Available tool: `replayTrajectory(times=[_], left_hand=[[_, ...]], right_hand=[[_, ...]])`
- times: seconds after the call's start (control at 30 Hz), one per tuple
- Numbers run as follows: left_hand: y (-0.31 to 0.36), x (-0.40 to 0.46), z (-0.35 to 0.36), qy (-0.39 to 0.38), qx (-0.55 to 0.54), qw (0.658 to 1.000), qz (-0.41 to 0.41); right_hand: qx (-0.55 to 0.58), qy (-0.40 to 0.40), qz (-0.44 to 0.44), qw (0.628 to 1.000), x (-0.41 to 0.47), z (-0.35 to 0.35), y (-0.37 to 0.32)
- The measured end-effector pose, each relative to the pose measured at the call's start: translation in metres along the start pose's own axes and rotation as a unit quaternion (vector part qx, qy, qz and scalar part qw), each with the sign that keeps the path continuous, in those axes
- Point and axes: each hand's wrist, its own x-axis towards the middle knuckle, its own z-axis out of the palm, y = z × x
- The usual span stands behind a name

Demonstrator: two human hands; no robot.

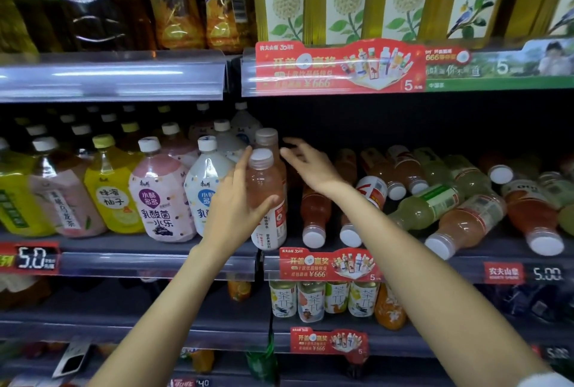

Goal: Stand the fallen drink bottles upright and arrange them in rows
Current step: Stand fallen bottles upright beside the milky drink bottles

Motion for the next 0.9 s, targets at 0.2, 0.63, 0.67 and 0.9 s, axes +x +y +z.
replayTrajectory(times=[0.2, 0.63, 0.67, 0.9], left_hand=[[0.002, -0.002, 0.007, 0.012, -0.007, 1.000, -0.005], [0.048, -0.049, 0.030, 0.189, 0.088, 0.977, 0.050], [0.053, -0.052, 0.034, 0.181, 0.086, 0.978, 0.052], [0.080, -0.045, 0.061, 0.094, -0.034, 0.995, -0.014]], right_hand=[[-0.318, -0.079, -0.147, 0.933, -0.055, -0.031, 0.056], [-0.466, -0.204, -0.276, 0.816, -0.040, -0.031, 0.065], [-0.432, -0.175, -0.278, 0.840, -0.041, -0.035, 0.069], [-0.018, -0.022, -0.205, 0.978, -0.044, -0.057, 0.062]])
